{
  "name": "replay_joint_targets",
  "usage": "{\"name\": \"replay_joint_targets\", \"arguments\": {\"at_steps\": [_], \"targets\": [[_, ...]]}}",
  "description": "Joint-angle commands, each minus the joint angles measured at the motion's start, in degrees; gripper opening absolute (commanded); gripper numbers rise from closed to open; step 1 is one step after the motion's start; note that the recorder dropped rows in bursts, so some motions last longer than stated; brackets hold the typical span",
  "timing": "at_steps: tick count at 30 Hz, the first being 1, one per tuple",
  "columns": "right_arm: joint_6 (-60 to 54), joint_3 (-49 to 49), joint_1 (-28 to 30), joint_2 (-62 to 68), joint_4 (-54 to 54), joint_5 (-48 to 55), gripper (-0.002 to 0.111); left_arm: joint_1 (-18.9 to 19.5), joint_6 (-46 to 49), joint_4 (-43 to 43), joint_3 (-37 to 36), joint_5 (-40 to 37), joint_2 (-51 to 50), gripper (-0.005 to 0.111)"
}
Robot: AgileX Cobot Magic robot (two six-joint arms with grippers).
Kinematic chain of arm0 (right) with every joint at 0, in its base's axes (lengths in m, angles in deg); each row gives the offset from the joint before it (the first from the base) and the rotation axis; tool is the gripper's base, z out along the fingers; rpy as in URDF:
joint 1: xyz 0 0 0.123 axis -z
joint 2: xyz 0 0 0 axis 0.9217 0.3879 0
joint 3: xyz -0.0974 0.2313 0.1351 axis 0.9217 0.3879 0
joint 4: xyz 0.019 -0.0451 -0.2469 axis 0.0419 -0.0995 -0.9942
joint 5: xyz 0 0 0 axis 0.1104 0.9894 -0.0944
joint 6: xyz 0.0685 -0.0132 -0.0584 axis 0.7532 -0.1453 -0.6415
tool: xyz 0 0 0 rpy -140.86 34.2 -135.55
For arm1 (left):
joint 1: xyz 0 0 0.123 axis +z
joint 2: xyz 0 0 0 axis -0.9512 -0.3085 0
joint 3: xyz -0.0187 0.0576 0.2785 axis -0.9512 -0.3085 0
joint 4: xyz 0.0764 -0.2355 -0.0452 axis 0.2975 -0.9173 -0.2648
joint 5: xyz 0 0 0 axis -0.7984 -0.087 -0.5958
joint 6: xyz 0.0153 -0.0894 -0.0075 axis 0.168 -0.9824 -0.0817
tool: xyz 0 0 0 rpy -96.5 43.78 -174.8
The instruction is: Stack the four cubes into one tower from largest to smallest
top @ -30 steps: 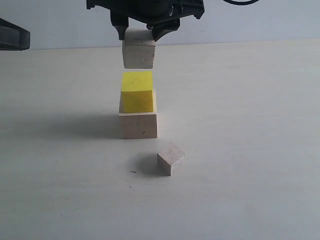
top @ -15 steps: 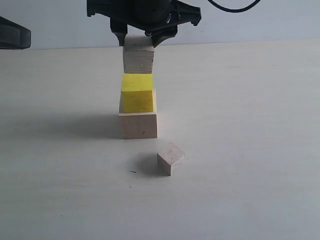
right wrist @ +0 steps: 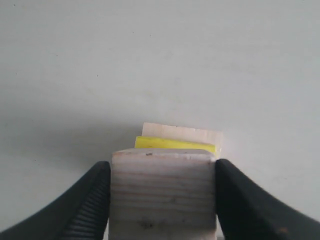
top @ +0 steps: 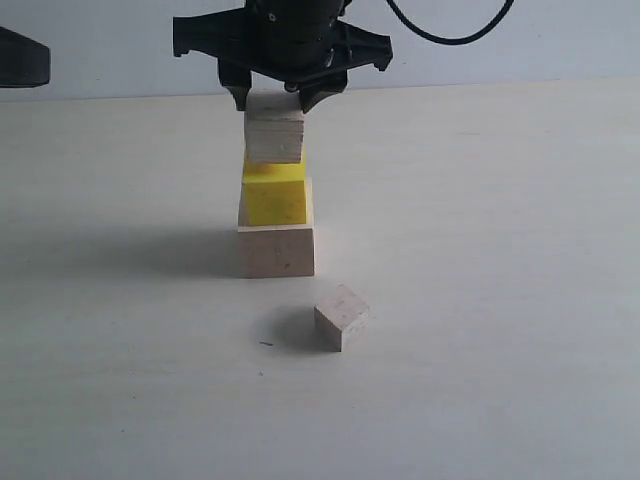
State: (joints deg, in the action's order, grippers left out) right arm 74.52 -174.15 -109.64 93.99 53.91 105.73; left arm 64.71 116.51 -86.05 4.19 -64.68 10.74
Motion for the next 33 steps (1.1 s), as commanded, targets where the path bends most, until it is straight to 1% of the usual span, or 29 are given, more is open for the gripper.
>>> {"name": "replay_joint_targets", "arguments": {"at_steps": [1, 4, 8, 12, 33], "targets": [[0.33, -0.35, -0.12, -0.28, -1.16, 1.58, 0.000, -0.27, -0.13, -0.29, -0.27, -0.28, 0.51, 0.000], [0.70, -0.35, -0.21, -0.28, -1.16, 2.02, 0.000, -0.51, -0.02, -0.30, -0.27, -0.17, 0.51, 0.000], [1.86, -0.35, -2.09, -0.24, -3.95, 1.23, 0.000, -2.94, -0.02, 0.79, -0.27, 0.74, 0.51, 0.000], [4.12, -0.35, -2.47, -0.24, -7.00, 0.84, 0.000, -2.96, -0.02, 1.04, -0.27, 0.39, 0.65, 0.000], [4.36, -0.35, -2.47, 1.32, -6.53, -0.72, 0.000, -2.96, -0.60, 1.04, -0.27, -0.08, 0.78, 0.000]]}}
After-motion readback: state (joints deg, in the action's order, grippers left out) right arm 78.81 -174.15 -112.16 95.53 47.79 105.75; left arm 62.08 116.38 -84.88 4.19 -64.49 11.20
